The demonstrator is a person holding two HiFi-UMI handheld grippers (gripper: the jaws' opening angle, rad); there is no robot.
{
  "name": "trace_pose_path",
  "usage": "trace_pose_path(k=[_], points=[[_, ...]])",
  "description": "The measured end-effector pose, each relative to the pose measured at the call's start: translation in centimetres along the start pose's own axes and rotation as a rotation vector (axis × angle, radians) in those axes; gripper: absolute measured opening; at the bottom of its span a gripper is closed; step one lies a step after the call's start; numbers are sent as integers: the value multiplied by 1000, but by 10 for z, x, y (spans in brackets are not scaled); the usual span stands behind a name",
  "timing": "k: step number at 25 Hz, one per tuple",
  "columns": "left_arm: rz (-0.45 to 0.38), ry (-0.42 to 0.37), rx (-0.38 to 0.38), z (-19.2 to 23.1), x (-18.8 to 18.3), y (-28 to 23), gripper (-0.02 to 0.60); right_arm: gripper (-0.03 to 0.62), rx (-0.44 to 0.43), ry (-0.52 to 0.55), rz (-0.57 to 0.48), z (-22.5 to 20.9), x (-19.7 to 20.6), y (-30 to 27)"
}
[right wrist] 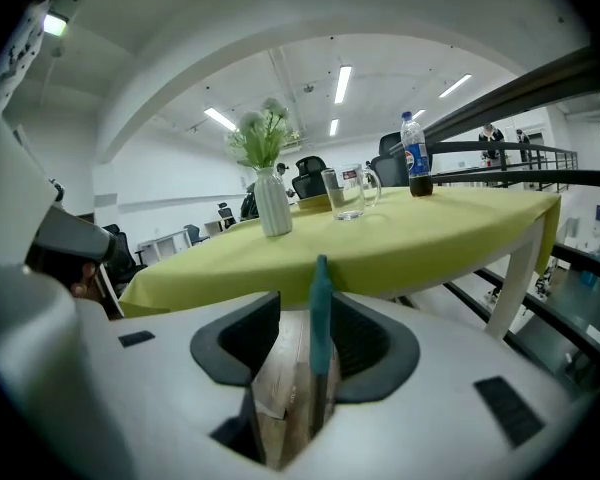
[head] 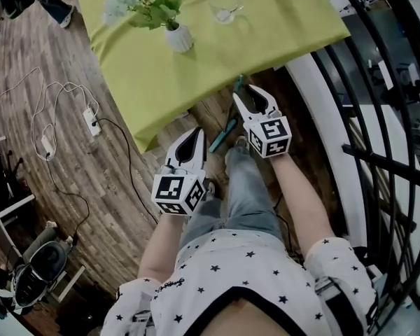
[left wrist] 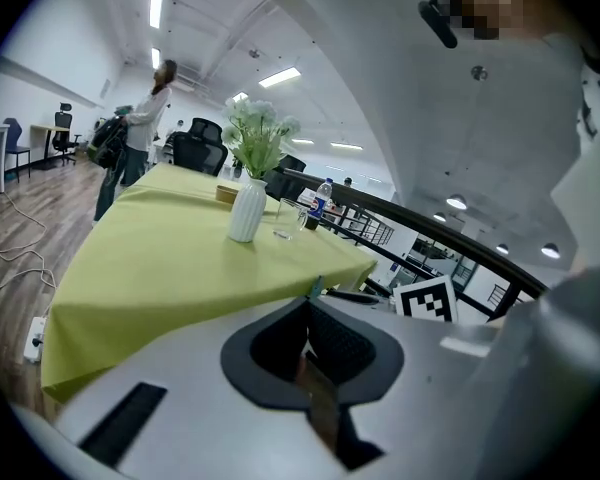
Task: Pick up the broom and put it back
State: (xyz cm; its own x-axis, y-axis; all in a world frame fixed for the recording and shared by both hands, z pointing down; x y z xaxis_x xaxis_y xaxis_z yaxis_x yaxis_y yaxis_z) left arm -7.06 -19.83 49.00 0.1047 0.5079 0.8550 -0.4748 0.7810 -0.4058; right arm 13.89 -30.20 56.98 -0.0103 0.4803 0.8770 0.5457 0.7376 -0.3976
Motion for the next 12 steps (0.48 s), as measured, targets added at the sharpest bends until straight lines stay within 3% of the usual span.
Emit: trace_pose_path(k=[12], points=[[14, 16, -14, 2, 3, -9, 11, 150, 0, 17, 51, -15, 6, -28]])
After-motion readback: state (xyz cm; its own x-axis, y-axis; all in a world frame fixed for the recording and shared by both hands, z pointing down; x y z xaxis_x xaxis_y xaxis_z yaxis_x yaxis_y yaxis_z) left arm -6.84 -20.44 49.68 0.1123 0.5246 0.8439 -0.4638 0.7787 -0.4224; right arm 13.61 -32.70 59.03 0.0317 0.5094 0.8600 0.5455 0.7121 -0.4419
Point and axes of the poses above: the fingertips, and each gripper's own axes: y backward along the fingers, z to its left, x out of its underside, the point moved 10 cm from there along y, backward along the fingers, and after that the axes turned 5 degrees about -y, right-handed, at the moved point
